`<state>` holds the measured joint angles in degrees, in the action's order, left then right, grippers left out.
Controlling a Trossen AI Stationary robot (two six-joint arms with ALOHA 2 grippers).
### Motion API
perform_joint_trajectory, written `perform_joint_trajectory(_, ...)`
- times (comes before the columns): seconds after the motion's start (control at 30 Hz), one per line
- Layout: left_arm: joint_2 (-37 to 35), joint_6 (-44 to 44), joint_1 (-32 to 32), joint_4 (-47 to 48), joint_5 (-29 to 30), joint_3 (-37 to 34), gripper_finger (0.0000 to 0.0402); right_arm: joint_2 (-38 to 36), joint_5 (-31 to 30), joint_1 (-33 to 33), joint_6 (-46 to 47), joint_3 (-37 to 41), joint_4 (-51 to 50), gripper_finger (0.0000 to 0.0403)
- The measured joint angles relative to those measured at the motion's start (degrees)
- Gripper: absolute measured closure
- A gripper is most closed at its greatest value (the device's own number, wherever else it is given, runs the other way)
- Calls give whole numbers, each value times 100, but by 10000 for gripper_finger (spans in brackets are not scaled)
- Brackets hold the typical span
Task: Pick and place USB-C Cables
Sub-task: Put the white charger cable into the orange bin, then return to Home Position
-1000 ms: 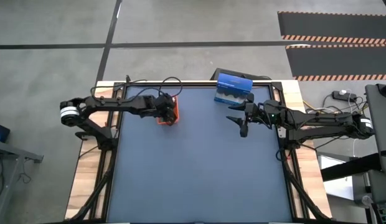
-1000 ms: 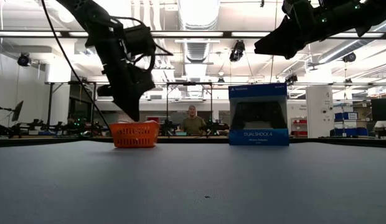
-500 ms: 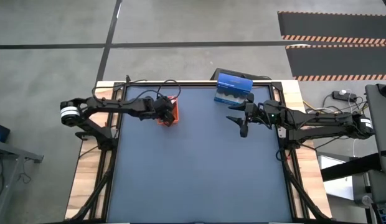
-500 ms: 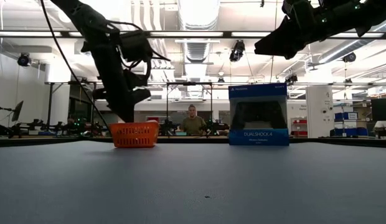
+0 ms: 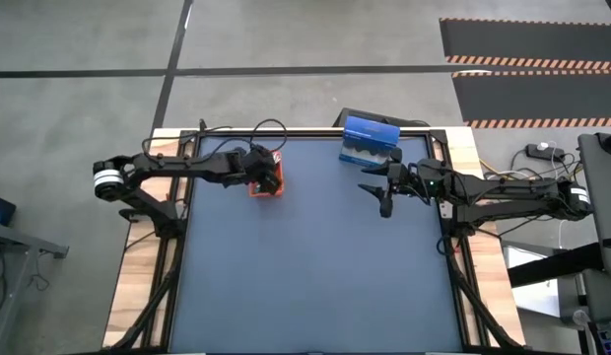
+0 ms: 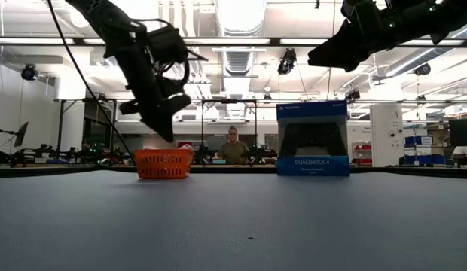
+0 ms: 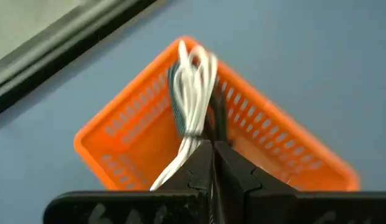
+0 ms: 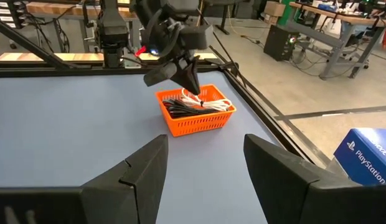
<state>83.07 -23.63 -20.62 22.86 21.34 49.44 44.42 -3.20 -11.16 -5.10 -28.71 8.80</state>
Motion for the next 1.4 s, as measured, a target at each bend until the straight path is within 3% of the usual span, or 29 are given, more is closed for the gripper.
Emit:
perform_joint_trajectory(0.1, -8, 1, 0, -442, 84, 58, 400, 0, -1, 0, 4, 0, -1, 200)
perform_joint_trajectory(0.23, 124, 277, -13, -1366, 624, -60, 400, 0, 0, 0, 0, 0, -3, 200)
perform_joint_trajectory(0.5, 593, 300, -103, -1446, 750, -110, 400, 1, -1, 0, 15, 0, -12, 200)
perform_joint_trajectory(0.63, 504, 303, -95, -1449, 749, -93, 400, 1, -1, 0, 10, 0, -9, 200)
perform_joint_trajectory(0.83, -172, 863, 206, -1450, 712, -94, 400, 1, -156, 0, -87, 7, -160, 200)
perform_joint_trajectory(1.13, -1461, 2379, 1335, -1580, 56, -477, 400, 1, -102, 2, -304, 198, -10, 204)
perform_joint_trajectory(1.27, -2066, 2553, 1600, -2019, -18, -986, 400, -2, 92, 2, -392, 387, 455, 222)
perform_joint_trajectory(1.4, -2729, 2735, 1623, -2534, -26, -1596, 400, 1, 531, 2, -459, 813, 1607, 249)
